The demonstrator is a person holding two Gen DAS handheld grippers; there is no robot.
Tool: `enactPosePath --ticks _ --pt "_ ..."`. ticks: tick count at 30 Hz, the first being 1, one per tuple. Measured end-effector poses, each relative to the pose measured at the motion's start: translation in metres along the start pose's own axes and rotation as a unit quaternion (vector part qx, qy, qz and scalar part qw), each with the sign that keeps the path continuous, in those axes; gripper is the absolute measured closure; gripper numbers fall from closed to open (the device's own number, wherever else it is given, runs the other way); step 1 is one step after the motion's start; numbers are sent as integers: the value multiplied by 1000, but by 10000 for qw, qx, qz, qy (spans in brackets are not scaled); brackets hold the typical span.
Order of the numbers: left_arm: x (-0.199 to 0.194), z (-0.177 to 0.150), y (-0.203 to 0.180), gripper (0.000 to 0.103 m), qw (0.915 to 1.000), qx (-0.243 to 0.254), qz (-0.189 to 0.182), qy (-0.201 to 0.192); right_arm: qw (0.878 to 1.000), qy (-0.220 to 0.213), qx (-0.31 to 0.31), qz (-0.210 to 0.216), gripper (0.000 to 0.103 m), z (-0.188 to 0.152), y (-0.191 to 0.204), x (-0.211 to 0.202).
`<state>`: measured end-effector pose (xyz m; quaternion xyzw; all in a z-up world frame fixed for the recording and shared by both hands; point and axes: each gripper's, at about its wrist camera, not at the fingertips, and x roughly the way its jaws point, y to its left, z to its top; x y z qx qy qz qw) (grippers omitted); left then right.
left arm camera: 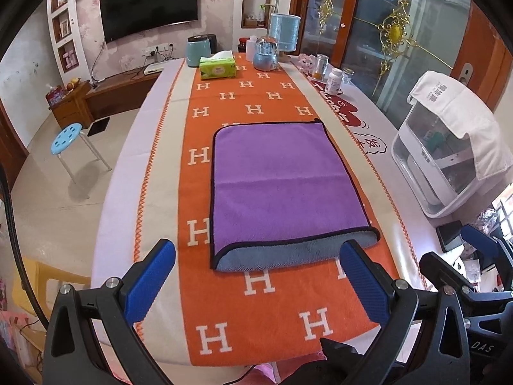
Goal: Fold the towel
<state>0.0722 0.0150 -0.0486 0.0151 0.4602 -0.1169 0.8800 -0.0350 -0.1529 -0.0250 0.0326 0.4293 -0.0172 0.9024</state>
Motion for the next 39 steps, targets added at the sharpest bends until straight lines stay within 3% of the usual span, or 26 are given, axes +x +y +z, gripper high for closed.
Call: enactPosePath --ticks 20,31,39 --pt "88 18 -9 1 9958 832 117 374 9898 513 -1269 386 18 10 -34 90" --pt "137 11 -2 1 9894 1258 -41 718 9817 860 -1610 551 29 -3 -41 138" --pt "171 -1 9 1 9852 1287 -110 1127 9762 1101 -1765 615 36 -12 -43 161"
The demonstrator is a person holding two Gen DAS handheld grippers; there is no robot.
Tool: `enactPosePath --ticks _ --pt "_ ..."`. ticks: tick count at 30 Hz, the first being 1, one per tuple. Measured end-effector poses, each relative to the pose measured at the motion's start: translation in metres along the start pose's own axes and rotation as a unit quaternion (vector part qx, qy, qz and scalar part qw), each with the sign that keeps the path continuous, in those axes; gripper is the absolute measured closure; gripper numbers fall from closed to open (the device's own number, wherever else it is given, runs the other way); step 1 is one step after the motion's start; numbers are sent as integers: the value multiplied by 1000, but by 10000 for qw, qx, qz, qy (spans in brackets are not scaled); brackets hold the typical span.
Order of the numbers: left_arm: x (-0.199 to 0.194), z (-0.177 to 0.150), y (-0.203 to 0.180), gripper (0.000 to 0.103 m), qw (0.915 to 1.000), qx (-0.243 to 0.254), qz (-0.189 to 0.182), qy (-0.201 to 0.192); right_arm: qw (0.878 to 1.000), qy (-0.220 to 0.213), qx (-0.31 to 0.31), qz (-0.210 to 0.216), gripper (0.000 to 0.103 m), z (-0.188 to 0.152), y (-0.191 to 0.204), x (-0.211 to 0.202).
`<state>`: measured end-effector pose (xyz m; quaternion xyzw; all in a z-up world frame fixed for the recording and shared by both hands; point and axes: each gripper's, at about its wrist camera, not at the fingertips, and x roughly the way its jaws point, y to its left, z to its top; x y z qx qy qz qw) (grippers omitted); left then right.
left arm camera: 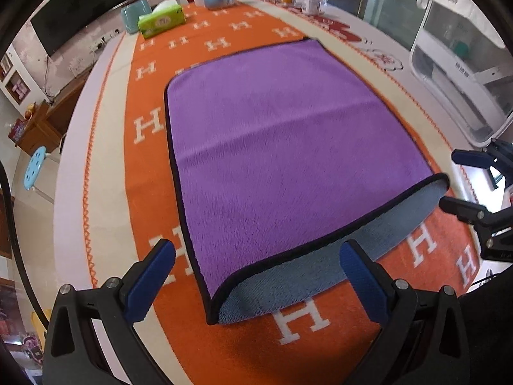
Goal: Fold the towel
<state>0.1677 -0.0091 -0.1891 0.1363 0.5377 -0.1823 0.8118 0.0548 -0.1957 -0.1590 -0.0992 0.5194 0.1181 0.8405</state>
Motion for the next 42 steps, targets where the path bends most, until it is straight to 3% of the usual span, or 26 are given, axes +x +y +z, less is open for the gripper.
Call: enactPosePath --ticks 7,13,17,22,30,42 --pt "15 -7 5 2 9992 -95 -296 245 9998 159 -50 73 44 -4 -2 12" --pt "22 -8 9 8 9975 -204 -553 396 9995 276 -62 112 51 -9 -1 17" --pt "24 -13 14 18 9948 -414 -783 502 9996 265 -83 109 57 -9 -2 16" --pt "24 -21 19 30 9937 -574 -801 536 9995 278 -123 49 66 -10 -3 16" --pt "24 -24 29 57 9930 -663 -775 588 9994 321 -121 -45 78 -12 -5 16" --pt "26 -22 41 87 9929 -734 -643 678 9992 350 -122 -120 84 -12 -5 15"
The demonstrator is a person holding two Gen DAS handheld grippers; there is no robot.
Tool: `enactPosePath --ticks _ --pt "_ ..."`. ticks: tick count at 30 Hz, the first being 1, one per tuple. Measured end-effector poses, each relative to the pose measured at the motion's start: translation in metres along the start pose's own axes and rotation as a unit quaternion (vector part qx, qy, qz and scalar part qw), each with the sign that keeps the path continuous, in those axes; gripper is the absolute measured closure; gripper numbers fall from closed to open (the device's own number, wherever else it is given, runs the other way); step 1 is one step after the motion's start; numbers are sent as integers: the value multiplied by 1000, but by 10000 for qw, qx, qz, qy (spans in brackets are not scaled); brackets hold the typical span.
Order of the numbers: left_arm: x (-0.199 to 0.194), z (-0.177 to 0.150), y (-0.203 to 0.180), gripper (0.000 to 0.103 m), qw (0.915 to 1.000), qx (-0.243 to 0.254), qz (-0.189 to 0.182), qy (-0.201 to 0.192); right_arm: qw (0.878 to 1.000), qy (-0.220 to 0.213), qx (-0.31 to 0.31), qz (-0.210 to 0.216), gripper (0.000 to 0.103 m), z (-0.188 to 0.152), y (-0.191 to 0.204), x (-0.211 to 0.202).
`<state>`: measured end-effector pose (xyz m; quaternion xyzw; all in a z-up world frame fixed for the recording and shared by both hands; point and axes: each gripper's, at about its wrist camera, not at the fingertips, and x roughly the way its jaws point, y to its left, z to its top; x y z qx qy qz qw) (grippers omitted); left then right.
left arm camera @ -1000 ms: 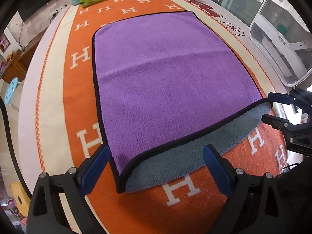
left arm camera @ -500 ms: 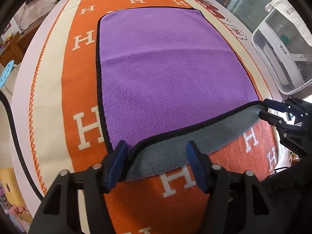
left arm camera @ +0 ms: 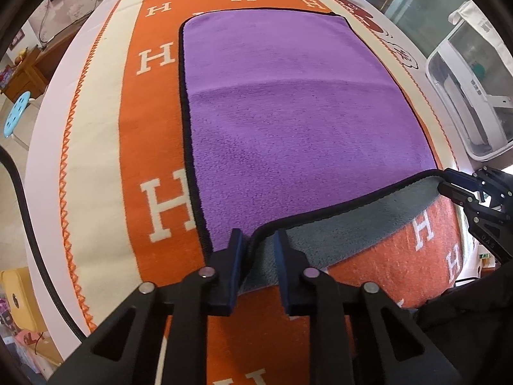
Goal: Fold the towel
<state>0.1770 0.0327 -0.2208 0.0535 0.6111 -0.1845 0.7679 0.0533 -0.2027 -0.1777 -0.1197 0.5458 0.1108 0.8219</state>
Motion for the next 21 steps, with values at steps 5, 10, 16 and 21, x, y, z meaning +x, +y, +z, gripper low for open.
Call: enactPosePath --ticks 5,10,16,21 --pt "-1 -1 2 94 10000 -16 -5 -4 10000 16 -23 -53 90 2 1 1" --pt "-7 -5 5 97 10000 -13 -68 -57 9999 36 -79 -131 98 4 3 1" --pt "-14 -6 7 99 9999 -60 -67 -129 9998 44 -109 -150 99 5 3 1" --pt "-18 -6 8 99 9998 -94 -69 -179 9998 11 -102 -155 99 7 2 -1"
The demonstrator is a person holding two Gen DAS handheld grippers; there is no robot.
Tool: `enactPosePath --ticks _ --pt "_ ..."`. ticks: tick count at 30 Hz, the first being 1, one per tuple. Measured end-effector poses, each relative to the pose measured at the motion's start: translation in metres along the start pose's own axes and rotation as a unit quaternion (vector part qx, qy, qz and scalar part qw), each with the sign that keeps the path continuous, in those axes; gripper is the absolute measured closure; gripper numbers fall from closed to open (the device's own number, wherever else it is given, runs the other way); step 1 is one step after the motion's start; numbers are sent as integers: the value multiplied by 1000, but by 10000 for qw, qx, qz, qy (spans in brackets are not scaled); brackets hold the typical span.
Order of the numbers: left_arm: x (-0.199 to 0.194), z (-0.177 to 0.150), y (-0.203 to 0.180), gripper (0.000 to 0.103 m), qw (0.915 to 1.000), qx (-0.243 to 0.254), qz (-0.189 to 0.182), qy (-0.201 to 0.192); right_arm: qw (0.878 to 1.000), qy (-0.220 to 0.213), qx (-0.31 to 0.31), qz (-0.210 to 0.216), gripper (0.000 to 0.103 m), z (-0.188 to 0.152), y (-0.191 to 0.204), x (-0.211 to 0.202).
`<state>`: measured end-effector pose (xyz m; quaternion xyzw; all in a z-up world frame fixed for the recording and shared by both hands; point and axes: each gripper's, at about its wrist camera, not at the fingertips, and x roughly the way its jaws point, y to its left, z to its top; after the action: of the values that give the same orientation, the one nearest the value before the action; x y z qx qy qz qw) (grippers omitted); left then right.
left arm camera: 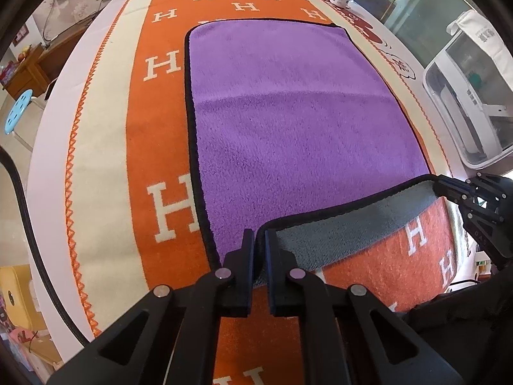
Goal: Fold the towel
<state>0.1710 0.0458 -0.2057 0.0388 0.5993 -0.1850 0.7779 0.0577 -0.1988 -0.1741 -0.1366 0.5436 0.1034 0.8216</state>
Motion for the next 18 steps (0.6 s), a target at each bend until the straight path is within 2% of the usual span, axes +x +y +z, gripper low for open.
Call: enactPosePath --ticks 12,18 --pt "-40 9 6 99 9994 31 -70 -332 9998 -159 104 95 99 15 -9 -22" --pt "-74 29 3 99 9964 72 -34 -850 9986 -466 242 90 99 38 -20 -44"
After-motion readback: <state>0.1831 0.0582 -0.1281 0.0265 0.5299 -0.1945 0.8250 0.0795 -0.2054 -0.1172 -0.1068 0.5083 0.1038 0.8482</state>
